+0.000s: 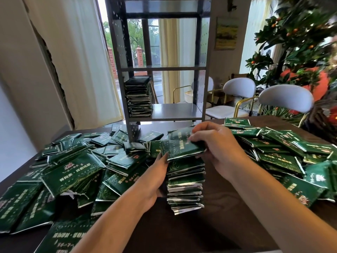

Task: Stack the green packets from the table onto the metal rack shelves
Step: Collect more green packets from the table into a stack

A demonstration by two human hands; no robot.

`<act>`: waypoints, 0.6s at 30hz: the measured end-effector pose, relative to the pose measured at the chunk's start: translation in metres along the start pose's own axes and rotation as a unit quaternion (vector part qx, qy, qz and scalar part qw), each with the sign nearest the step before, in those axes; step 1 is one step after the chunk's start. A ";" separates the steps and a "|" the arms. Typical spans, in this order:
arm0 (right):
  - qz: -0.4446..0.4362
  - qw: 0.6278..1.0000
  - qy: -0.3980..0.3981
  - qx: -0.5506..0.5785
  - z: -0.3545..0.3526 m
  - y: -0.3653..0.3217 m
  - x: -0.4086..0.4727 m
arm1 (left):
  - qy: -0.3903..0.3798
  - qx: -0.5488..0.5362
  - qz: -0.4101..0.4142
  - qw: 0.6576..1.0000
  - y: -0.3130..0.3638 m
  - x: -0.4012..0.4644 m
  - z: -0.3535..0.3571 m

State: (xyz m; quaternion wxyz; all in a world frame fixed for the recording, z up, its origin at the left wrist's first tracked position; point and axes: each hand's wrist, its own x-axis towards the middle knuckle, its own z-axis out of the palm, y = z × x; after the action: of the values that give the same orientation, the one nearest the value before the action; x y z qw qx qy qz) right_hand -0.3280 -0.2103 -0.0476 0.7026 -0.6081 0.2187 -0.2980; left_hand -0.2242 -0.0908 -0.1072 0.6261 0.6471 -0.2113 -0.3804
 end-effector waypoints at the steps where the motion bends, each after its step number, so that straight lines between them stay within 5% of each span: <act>1: -0.007 0.999 0.005 -0.039 0.002 0.002 -0.001 | 0.001 0.010 0.002 1.000 0.004 -0.006 0.002; 8: -0.063 0.970 0.013 -0.234 0.000 0.001 -0.001 | -0.039 0.005 -0.020 0.999 0.008 -0.007 -0.001; 12: -0.073 0.966 0.040 -0.243 -0.007 -0.001 0.003 | -0.044 0.018 -0.020 0.999 0.009 -0.004 -0.002; 18: 0.148 0.982 -0.053 -0.103 0.006 0.017 0.004 | -0.066 0.000 -0.021 0.998 0.013 -0.011 0.001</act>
State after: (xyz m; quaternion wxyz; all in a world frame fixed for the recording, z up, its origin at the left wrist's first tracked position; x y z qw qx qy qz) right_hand -0.3187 -0.2071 -0.0634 0.6835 -0.6527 0.2982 -0.1340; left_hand -0.2288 -0.0849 -0.0917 0.6023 0.6254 -0.2382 -0.4352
